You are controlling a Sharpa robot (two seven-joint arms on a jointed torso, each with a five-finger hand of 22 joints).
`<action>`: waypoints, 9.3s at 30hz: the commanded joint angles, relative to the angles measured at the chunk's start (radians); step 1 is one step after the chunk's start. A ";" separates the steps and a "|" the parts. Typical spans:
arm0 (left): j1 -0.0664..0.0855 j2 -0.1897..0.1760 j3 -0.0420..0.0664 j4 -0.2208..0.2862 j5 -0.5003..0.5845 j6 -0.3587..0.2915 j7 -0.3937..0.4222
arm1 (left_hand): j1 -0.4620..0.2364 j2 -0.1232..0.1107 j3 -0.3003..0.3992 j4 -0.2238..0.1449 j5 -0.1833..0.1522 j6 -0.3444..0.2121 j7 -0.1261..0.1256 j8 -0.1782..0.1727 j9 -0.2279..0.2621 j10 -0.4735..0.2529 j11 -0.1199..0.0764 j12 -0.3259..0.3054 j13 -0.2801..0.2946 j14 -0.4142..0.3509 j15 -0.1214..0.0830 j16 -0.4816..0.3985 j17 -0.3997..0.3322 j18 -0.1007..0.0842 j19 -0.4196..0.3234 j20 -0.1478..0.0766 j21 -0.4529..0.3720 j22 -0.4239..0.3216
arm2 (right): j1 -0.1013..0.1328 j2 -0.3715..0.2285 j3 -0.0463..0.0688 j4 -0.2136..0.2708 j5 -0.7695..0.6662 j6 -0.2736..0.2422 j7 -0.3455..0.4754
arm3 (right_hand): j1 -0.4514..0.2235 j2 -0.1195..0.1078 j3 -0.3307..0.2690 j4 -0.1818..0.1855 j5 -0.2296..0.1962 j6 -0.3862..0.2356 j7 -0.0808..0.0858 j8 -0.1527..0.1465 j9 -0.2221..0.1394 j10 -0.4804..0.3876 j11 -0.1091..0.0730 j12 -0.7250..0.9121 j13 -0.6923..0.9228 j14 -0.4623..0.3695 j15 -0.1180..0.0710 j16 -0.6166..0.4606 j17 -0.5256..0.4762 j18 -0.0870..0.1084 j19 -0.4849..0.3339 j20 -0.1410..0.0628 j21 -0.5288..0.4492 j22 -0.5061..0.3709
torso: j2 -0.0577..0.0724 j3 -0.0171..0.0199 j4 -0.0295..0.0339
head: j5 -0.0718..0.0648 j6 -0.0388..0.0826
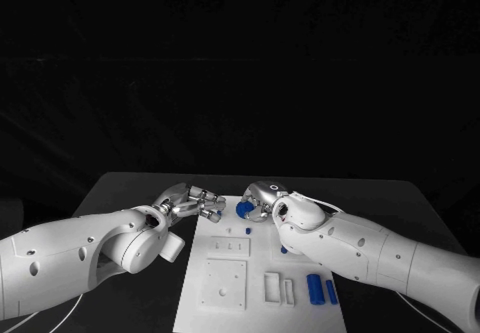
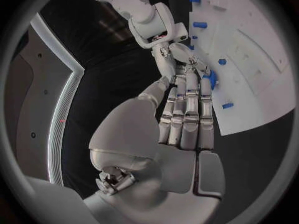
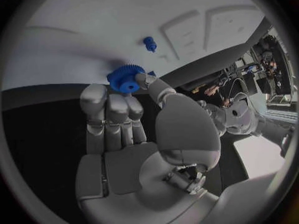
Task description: Assemble the parts on the task board
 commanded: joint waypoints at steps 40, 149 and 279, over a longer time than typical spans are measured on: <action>0.006 0.009 0.002 -0.002 -0.003 0.007 0.006 | -0.004 -0.011 0.008 -0.003 0.000 -0.012 0.003 -0.002 -0.001 -0.006 0.000 -0.001 0.000 0.000 0.006 -0.004 -0.002 -0.001 -0.004 0.004 0.009 -0.006 | -0.015 0.047 -0.026 -0.095 0.022 0.010 0.047 | -0.007 -0.010 -0.066 0.029 -0.068 -0.118 0.032 0.000 -0.001 -0.027 0.011 -0.049 -0.050 -0.001 0.005 -0.027 -0.020 0.014 0.011 0.004 -0.044 0.086 | -0.001 0.0024 -0.0056 | 0.005 0.004; 0.005 0.005 -0.001 -0.034 -0.003 0.022 0.011 | -0.007 -0.010 0.010 -0.012 0.001 -0.017 0.005 -0.002 -0.001 -0.007 0.001 -0.001 0.000 -0.001 0.006 -0.005 -0.003 -0.001 -0.008 0.005 0.018 -0.014 | -0.085 -0.261 0.107 -0.116 0.352 0.075 0.402 | 0.053 0.092 -0.303 -0.051 -0.135 -0.073 0.033 0.002 0.000 -0.030 0.018 -0.027 -0.042 -0.003 0.011 -0.018 0.004 0.011 0.004 0.010 -0.042 0.088 | -0.013 0.0361 -0.0577 | -0.046 -0.003; 0.062 0.229 -0.004 -0.184 -0.114 0.021 -0.427 | -0.131 -0.039 -0.129 0.260 -0.120 0.020 -0.025 -0.001 -0.009 0.164 -0.044 0.003 0.003 0.062 -0.031 0.104 0.060 -0.026 0.125 -0.033 -0.045 -0.065 | -0.048 -0.175 0.088 0.275 0.191 -0.023 0.092 | 0.039 0.063 -0.083 0.029 -0.263 0.096 -0.010 0.004 0.004 -0.011 -0.009 -0.019 -0.019 0.002 -0.009 -0.022 0.011 0.000 0.012 -0.010 -0.024 0.090 | -0.064 0.0254 -0.0863 | 0.007 -0.013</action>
